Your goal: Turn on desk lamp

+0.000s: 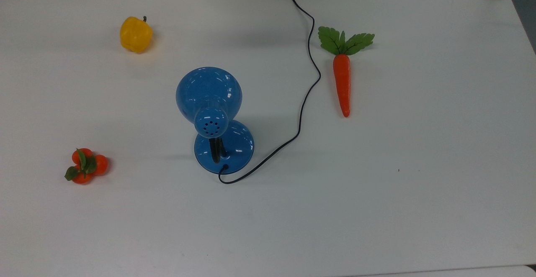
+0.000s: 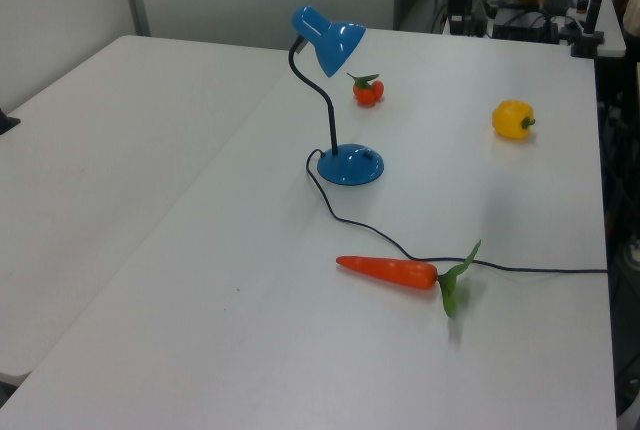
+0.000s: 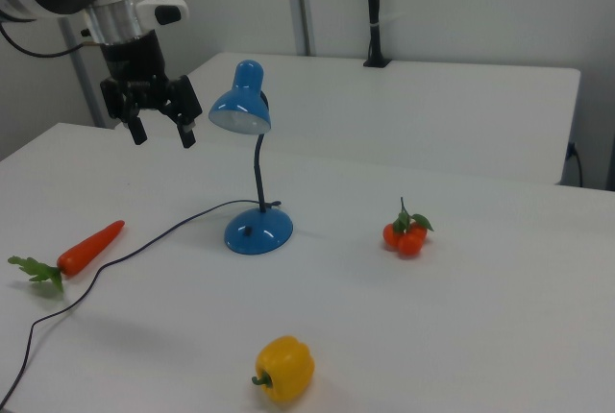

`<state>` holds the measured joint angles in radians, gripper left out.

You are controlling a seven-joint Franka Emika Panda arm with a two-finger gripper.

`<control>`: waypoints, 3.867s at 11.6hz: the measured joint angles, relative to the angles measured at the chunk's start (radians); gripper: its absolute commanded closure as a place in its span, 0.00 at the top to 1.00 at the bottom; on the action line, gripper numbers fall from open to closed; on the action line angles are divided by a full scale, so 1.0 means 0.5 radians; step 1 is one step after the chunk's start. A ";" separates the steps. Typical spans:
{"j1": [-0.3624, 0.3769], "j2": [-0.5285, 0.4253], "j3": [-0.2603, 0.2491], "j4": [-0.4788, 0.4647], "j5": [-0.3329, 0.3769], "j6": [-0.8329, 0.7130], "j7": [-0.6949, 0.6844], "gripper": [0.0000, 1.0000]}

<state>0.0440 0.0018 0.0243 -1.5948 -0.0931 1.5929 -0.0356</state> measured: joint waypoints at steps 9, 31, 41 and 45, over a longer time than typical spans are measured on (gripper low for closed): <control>0.000 0.006 0.000 0.000 0.000 -0.001 0.000 1.00; -0.018 0.206 0.000 -0.189 0.008 0.260 0.000 0.00; -0.018 0.545 0.008 -0.519 0.011 1.218 0.134 0.00; -0.010 0.703 0.008 -0.546 0.011 1.674 0.196 0.00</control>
<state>0.0391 0.3531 0.0285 -1.8679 -0.0875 2.4298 0.0624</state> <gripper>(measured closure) 0.991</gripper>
